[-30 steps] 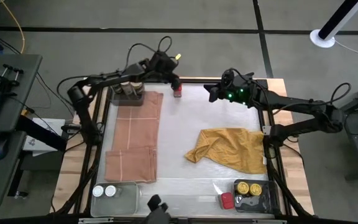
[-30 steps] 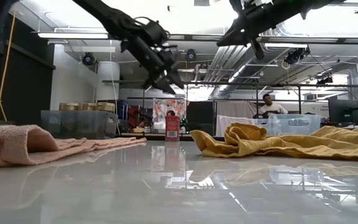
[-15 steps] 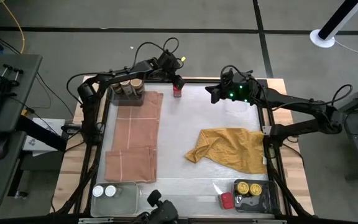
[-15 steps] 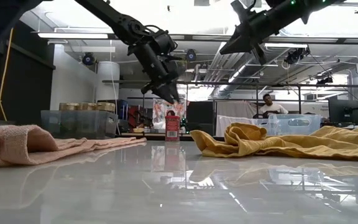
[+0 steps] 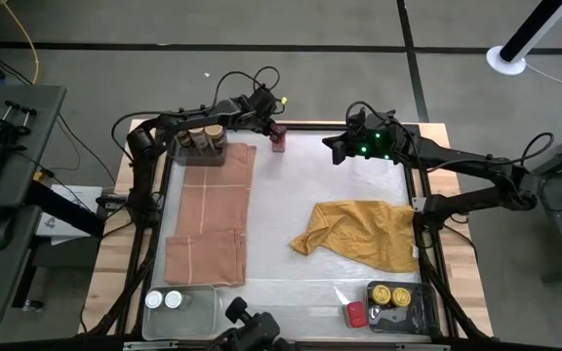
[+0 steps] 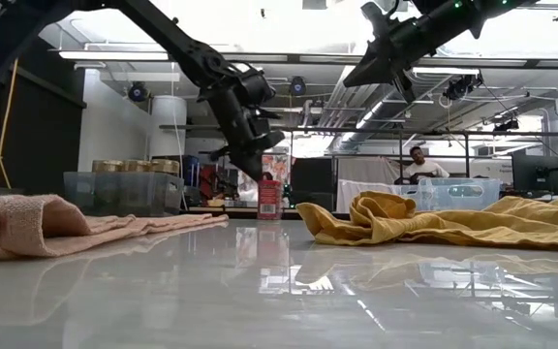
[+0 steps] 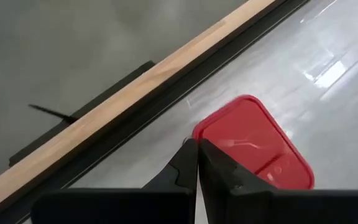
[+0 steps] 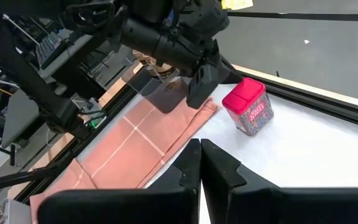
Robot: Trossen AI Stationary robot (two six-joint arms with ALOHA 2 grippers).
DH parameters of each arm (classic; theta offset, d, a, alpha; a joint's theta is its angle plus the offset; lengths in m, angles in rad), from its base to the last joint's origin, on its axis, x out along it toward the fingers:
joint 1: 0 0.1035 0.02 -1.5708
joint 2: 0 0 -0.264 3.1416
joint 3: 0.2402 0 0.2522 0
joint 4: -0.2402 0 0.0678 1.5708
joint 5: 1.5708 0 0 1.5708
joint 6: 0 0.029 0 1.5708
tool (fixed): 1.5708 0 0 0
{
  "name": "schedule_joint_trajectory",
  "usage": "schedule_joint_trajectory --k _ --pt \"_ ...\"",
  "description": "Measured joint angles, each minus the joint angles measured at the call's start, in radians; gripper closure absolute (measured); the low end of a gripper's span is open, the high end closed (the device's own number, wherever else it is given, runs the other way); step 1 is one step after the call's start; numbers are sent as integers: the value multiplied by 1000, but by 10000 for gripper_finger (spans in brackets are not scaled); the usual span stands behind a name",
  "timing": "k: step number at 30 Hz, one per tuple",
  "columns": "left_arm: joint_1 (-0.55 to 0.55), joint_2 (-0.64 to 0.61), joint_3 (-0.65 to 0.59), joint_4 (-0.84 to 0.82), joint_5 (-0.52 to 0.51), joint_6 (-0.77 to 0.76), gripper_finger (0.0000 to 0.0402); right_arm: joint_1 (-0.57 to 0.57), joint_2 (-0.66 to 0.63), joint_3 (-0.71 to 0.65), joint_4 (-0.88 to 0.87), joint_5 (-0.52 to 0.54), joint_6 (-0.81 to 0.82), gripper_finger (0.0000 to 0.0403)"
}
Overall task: Sort spices by type
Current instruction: Put the top red seasoning can into the transparent bin
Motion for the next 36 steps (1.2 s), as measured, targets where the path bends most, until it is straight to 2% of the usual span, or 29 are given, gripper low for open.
schedule_joint_trajectory --k 9,23,32,36 --pt "-37 -1 0 56 -17 -15 401 0 0 0 -11 -4 3 402" --pt "-142 -2 1 19 9 9 401 0 0 0 -63 -18 0 402" --pt "-283 33 5 48 14 9 401 0 0 0 -64 -20 0 402" --pt "-350 51 5 111 90 4 401 0 0 0 -64 -30 -20 402"
